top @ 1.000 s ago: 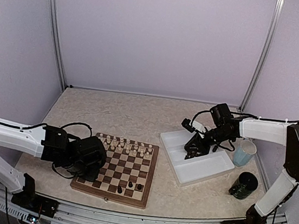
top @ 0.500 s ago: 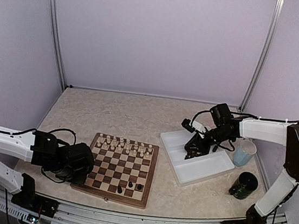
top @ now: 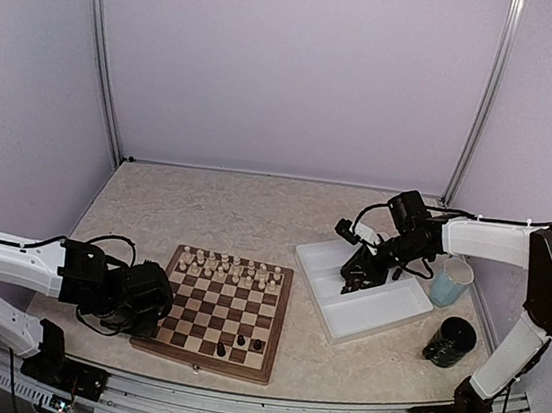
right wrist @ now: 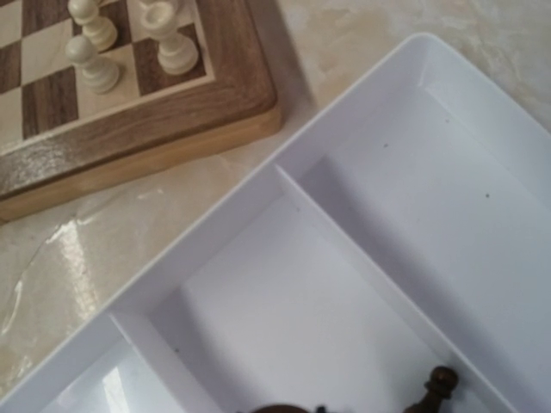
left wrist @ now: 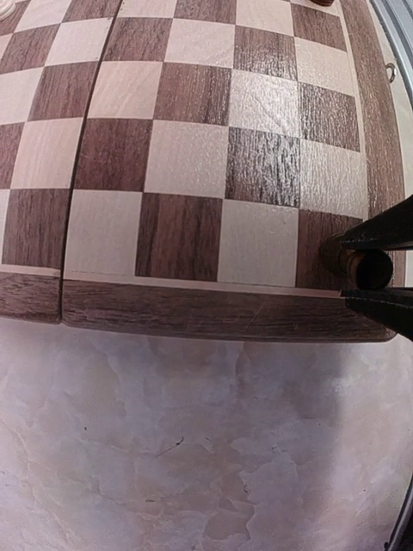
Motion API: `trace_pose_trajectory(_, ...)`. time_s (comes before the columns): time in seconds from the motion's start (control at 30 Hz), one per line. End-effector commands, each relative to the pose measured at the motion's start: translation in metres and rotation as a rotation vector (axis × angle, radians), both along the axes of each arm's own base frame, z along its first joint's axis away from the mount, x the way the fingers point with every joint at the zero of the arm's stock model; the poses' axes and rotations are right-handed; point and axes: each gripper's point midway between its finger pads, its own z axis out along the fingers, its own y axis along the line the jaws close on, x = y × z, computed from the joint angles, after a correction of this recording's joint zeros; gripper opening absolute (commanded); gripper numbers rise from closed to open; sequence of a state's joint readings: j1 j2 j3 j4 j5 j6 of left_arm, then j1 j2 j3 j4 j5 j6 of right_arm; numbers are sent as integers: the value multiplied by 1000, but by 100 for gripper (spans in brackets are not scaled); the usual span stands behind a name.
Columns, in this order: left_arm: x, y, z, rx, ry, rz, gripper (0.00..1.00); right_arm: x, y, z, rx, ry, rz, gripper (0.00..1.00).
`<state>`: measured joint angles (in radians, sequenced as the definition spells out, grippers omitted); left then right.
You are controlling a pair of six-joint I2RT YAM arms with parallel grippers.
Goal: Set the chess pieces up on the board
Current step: Place the rook at h8.
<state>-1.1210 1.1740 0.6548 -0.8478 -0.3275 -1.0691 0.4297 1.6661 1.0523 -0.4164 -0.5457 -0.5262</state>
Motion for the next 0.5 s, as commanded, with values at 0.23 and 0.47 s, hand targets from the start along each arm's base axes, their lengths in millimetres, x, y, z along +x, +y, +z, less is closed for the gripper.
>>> trace_pose_trajectory(0.23, 5, -7, 1, 4, -17, -43, 28, -2, -1, 1, 10, -1, 8, 9)
trace_pose_trajectory(0.47, 22, -29, 29, -20, -81, -87, 39, -5, -1, 2, 13, -1, 15, 9)
